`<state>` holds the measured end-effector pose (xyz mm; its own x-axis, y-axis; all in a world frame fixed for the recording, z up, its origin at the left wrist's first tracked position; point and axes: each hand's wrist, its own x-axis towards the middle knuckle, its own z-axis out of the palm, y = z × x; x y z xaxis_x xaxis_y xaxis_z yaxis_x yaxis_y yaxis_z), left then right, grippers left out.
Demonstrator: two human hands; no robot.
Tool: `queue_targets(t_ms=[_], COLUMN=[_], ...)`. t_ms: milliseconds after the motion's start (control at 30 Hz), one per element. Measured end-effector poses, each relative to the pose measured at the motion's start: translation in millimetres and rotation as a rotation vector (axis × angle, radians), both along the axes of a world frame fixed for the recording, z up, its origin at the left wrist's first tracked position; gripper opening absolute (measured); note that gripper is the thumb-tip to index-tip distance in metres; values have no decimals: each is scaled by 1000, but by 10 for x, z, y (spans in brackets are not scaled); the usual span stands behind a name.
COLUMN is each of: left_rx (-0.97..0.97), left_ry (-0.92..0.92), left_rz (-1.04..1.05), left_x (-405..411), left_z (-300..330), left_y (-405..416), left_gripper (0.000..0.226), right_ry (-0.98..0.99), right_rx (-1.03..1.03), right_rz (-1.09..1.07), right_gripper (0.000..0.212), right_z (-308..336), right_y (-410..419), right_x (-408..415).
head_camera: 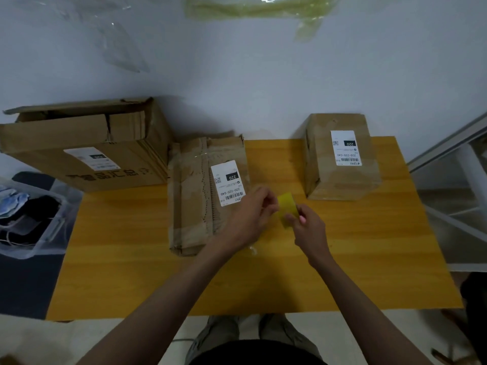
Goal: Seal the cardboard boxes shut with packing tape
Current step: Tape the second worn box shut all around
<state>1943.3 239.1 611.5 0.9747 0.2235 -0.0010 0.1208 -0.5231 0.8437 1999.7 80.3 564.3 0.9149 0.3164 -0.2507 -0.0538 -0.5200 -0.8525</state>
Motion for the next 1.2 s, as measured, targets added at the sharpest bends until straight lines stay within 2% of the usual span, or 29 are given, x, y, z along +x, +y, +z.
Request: queue_targets(t_ms=[133,300,500,533,600,667,700,767,867,967,1067,1200], left_rx=[-154,-287,-347,-349,-318,-160,-71,-20,-11,51,96,176], left_ry=[83,189,310,327,407,521,543,487,325,269,274,210], left_rz=[107,156,210,212,203,182,167,180,325,419,433,455], left_x=[88,252,449,479,534,567,558,494,311,51,-241,-521], left_z=[-25,-25,-155,-189,-255,-369,-422,-467,-470,-547,-692,-783], left_y=[26,60,9,-16,-9,68,96,111,179,424,677,799], left_gripper=[30,16,21,28,65,102,110,102,58,30,23,19], right_ry=[-34,-119,-181,-178,-165,-146,-117,-35,49,82,110,63], right_rx=[93,188,192,187,174,121,75,-48,-294,-458,-609,-784], right_rz=[23,48,39,20,-20,-41,-41,-48,-68,-41,33,-15], right_gripper=[10,19,11,11,10,8,8,2,25,24,16,28], right_z=[13,55,-52,-83,-146,-225,-288,-441,-693,-919,-1090,-1159], right_y=[-63,-59,-118,-141,-204,-275,-306,-343,-365,-372,-316,-132], right_x=[-42,-126,-78,-66,-64,-52,-31,44,147,198,177,-17])
